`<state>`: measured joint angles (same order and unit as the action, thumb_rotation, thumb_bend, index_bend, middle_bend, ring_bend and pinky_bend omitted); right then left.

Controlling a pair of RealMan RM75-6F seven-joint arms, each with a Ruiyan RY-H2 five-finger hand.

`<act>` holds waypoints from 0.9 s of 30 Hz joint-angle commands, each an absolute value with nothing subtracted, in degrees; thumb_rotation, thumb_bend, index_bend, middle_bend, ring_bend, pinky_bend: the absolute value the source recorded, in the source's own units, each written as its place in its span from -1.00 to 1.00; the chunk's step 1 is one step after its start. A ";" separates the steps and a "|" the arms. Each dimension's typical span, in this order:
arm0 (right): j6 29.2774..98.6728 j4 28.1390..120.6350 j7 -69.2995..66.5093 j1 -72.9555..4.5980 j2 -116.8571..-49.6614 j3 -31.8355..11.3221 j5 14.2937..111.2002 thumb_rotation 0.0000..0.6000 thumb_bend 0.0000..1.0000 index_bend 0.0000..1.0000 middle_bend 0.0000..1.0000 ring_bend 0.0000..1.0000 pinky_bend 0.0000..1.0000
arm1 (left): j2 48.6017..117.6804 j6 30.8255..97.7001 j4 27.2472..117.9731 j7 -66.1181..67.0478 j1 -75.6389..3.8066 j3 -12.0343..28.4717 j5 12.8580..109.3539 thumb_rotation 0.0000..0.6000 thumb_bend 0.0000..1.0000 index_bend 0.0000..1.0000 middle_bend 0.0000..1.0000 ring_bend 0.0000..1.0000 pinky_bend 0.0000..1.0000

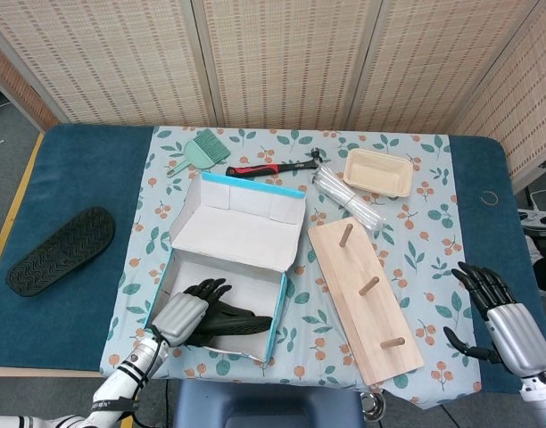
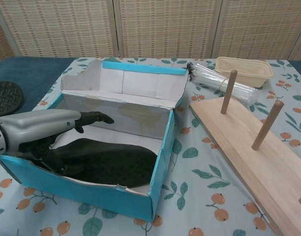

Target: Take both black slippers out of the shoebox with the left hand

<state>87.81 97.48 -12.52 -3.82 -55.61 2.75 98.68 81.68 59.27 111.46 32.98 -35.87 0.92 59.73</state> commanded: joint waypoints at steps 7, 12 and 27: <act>87.21 97.60 -12.01 -4.01 -55.80 2.81 98.47 0.45 -0.46 -1.00 -1.00 -1.00 -1.00 | 83.12 63.20 111.23 38.62 -36.88 -0.08 56.63 1.00 0.13 0.29 -0.33 -0.76 -0.56; 86.66 97.79 -11.55 -4.19 -55.94 2.69 97.97 0.45 -0.46 -1.00 -1.00 -1.00 -1.00 | 88.45 72.65 105.49 39.01 -34.05 -0.29 67.00 1.00 0.43 0.70 0.09 -0.41 -0.38; 85.85 98.27 -9.81 -4.35 -56.22 2.65 97.34 0.45 -0.46 -1.00 -1.00 -1.00 -1.00 | 83.75 88.15 96.82 35.34 -28.77 6.86 81.13 1.00 0.41 0.68 0.21 -0.33 -0.32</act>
